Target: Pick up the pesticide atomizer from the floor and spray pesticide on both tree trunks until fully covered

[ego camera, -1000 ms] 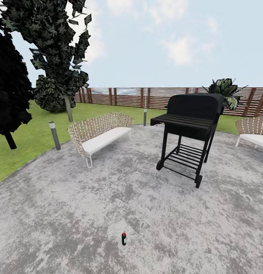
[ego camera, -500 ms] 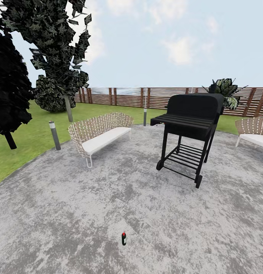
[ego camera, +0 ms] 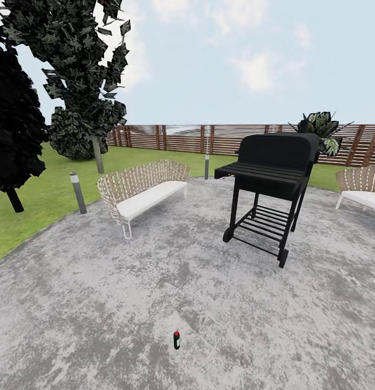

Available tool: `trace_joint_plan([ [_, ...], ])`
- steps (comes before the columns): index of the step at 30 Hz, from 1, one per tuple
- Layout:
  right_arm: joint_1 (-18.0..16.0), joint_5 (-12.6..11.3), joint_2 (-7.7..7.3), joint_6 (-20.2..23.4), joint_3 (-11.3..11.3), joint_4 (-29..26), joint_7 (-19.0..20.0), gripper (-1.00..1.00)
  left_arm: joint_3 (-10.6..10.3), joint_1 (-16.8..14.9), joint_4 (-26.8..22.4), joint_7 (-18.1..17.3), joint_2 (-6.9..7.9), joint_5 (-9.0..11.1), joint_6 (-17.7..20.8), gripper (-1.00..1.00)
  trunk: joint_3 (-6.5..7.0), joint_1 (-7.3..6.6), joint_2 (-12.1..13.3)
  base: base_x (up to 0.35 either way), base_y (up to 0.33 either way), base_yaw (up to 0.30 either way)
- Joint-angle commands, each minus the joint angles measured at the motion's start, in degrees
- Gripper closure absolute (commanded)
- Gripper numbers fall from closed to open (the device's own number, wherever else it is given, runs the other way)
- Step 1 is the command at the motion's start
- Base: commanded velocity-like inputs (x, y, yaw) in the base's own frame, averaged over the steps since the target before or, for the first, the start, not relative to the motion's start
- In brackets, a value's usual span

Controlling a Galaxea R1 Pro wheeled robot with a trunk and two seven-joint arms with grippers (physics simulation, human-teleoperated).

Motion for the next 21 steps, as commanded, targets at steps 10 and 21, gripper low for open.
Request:
trace_joint_plan([
  [10,-0.17,-0.06,-2.11,-3.56,-0.16,-13.94,-0.05,-1.0,-0.09,-4.94,-10.18,0.03,0.38,-0.06,-0.03,-1.0,-0.06,0.0,-0.03,0.0,0.0,0.0],
  [21,-1.89,-0.09,-2.26,-6.9,-0.17,-24.12,0.06,-1.0,-0.17,-15.04,-10.77,-0.39,0.28,0.09,-0.06,-1.0,-0.06,0.0,-0.03,0.0,0.0,0.0],
])
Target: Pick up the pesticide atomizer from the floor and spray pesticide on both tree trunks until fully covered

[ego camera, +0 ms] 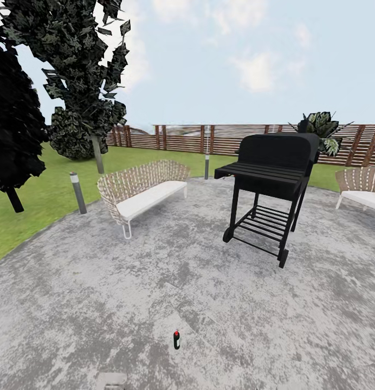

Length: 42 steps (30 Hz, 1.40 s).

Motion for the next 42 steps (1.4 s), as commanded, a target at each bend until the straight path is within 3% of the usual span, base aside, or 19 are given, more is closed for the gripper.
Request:
trace_joint_plan([
  [1,-0.11,0.05,0.0,-0.84,-0.01,-0.16,0.07,-1.0,-0.01,-0.59,-0.04,-0.14,-0.08,0.06,-0.01,-1.0,-0.07,0.0,-0.03,0.0,0.0,0.0],
  [4,-0.23,0.18,-0.19,-2.22,0.06,-0.19,0.28,-1.0,0.06,-1.29,-0.03,-0.35,-0.4,0.08,-0.66,-1.0,-0.07,0.0,-0.03,0.0,0.0,-0.022],
  [5,-0.25,0.13,-0.87,-2.49,0.07,-0.17,0.12,-1.0,0.2,-0.9,0.33,-0.25,-0.4,0.12,-4.14,-1.0,-0.07,0.0,-0.03,0.0,0.0,-0.244],
  [8,-0.26,0.02,-1.25,-2.64,0.06,1.02,-0.03,-1.0,0.25,-0.74,0.73,-0.18,0.0,0.84,-7.18,-1.0,-0.07,0.0,-0.03,0.049,0.049,-0.278],
  [24,-0.26,-0.05,-1.24,-2.7,-0.02,2.32,-0.05,-1.0,0.17,-0.79,0.87,-0.08,0.02,1.38,-7.82,-1.0,-0.22,0.0,-0.03,0.193,0.223,-0.299],
  [38,-0.26,-0.05,-1.23,-2.96,-0.09,2.33,-0.05,-1.0,0.02,-0.79,0.45,-0.3,-0.05,1.25,-8.06,-1.0,-0.5,0.0,-0.03,0.006,0.021,-0.3],
  [42,-0.26,-0.05,-1.24,-2.96,-0.09,2.31,-0.05,-1.0,0.1,-0.8,0.3,-0.31,0.01,1.26,-8.05,-1.0,-1.3,0.87,-1.64,0.0,0.0,-0.3],
])
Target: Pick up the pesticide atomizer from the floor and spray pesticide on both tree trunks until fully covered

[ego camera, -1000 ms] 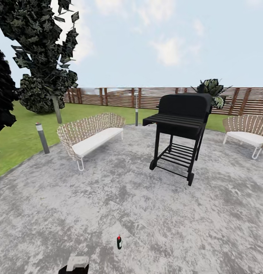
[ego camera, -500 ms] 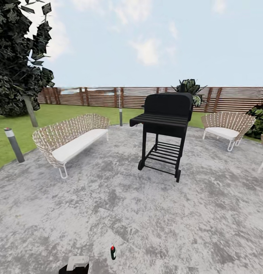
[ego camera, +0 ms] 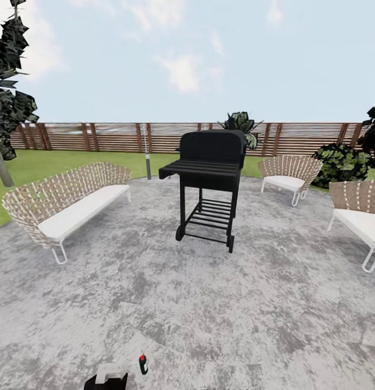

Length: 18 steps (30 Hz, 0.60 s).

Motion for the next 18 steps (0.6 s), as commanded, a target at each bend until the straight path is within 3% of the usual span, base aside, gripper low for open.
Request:
trace_joint_plan([
  [1,-0.05,0.01,0.01,-0.18,-0.01,0.05,-0.02,-1.0,-0.04,-0.02,-0.01,-0.02,0.03,0.15,-0.15,-1.0,-0.26,0.22,-0.44,0.0,0.0,-0.3],
  [8,-0.05,0.01,0.04,-0.18,0.02,0.1,-0.02,-1.0,-0.11,-0.02,0.32,-0.03,0.05,0.11,-0.12,-1.0,-1.68,1.76,-3.25,0.0,0.0,-0.247],
  [18,-0.05,0.03,0.09,-0.18,0.12,0.13,-0.02,-1.0,0.05,-0.04,0.49,-0.03,0.05,0.07,-0.12,-1.0,-3.6,3.96,-7.26,0.0,0.0,-0.013],
])
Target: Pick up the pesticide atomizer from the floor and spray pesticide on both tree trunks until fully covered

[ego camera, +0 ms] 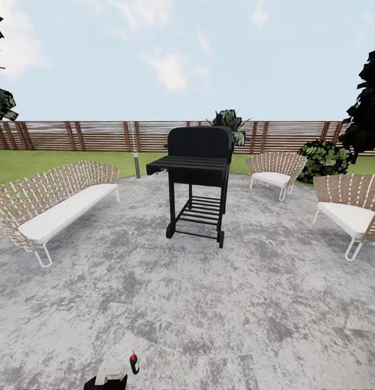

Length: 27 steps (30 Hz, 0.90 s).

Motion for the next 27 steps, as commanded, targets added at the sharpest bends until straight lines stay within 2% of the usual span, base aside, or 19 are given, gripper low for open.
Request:
trace_joint_plan([
  [1,-0.03,0.0,0.0,-0.17,-0.02,0.03,-0.02,-1.0,0.01,-0.03,0.04,-0.01,0.0,0.15,-0.18,-1.0,-0.31,0.22,-0.44,0.0,0.0,0.0],
  [19,-0.03,-0.01,0.0,-0.17,-0.04,0.03,-0.02,-1.0,0.01,-0.07,0.06,0.08,0.17,0.13,-0.11,-1.0,-5.12,4.17,-7.66,0.0,0.0,0.0],
  [27,-0.03,0.06,0.0,-0.17,0.04,0.03,-0.02,-1.0,0.01,-0.06,0.08,0.08,0.18,0.13,-0.1,-1.0,-6.69,5.93,-10.87,0.0,0.0,0.0],
])
